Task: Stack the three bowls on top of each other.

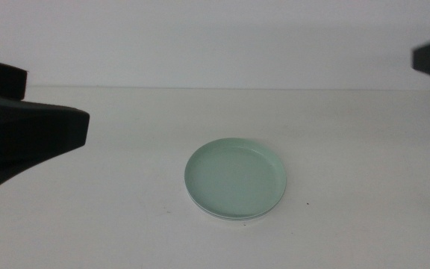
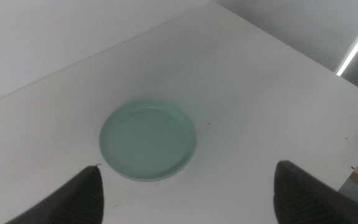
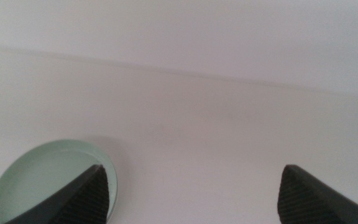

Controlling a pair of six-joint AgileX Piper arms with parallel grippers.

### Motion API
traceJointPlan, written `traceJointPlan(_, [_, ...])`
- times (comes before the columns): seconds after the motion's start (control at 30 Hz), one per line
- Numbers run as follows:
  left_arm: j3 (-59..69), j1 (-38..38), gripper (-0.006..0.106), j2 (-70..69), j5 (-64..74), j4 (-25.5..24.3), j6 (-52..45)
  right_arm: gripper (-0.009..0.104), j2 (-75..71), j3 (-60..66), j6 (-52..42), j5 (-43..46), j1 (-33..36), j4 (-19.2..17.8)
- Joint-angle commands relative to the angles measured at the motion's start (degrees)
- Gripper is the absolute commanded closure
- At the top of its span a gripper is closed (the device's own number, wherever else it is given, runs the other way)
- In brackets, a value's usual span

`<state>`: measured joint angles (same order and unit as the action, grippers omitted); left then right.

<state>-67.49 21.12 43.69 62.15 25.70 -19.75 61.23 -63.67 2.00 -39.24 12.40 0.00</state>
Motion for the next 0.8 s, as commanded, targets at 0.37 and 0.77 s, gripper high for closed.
traceJointPlan(0.37, [0.0,-0.1,0.007,-0.4,-0.6,-0.4,-0.1,0.004,-14.6,13.2,2.7,13.8,-0.4,-1.0])
traceJointPlan(0.77, [0.0,-0.1,0.007,-0.4,-0.6,-0.4,-0.1,0.004,-15.2,13.2,5.7,13.5,-0.4,1.0])
